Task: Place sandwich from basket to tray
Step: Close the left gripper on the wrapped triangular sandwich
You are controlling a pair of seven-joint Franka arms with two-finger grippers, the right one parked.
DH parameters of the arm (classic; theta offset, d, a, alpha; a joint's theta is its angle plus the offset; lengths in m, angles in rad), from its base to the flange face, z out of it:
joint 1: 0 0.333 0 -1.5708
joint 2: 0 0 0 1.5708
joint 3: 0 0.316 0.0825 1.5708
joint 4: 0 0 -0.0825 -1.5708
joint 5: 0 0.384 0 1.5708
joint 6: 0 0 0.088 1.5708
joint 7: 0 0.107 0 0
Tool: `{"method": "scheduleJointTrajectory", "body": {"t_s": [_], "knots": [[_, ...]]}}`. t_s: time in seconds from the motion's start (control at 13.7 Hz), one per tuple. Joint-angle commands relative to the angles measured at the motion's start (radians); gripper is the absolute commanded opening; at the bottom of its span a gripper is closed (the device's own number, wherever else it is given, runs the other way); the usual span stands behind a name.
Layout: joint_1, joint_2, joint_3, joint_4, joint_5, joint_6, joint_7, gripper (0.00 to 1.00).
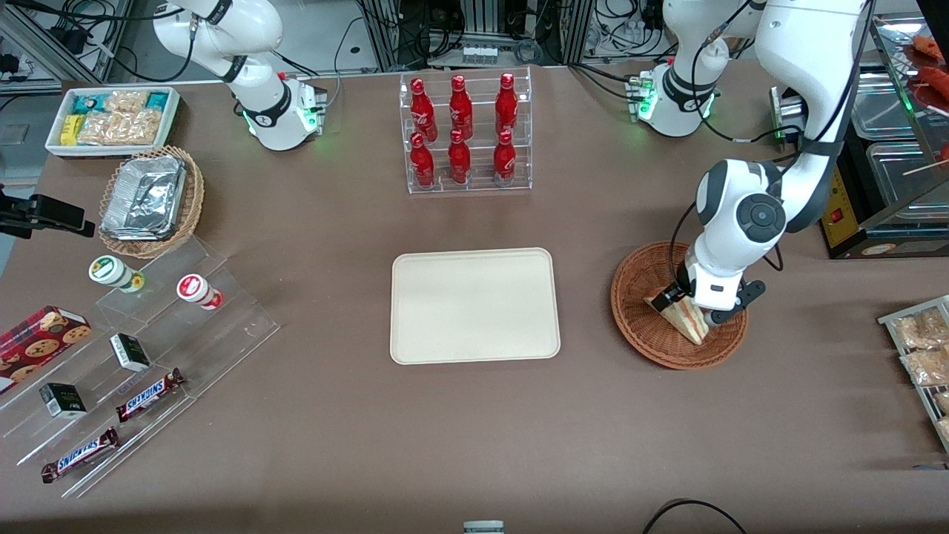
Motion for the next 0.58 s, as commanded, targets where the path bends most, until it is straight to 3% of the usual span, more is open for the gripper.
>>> {"method": "scheduleJointTrajectory", "body": {"t_s": [0.0, 0.29, 0.51], "knots": [[-0.009, 0.008, 0.009, 0.0, 0.017, 0.021, -0.02, 0.0], [-0.006, -0.064, 0.013, 0.006, 0.025, -0.044, -0.01, 0.0], [-0.012, -0.153, 0.006, 0.099, 0.094, -0.265, -0.007, 0.0]]}}
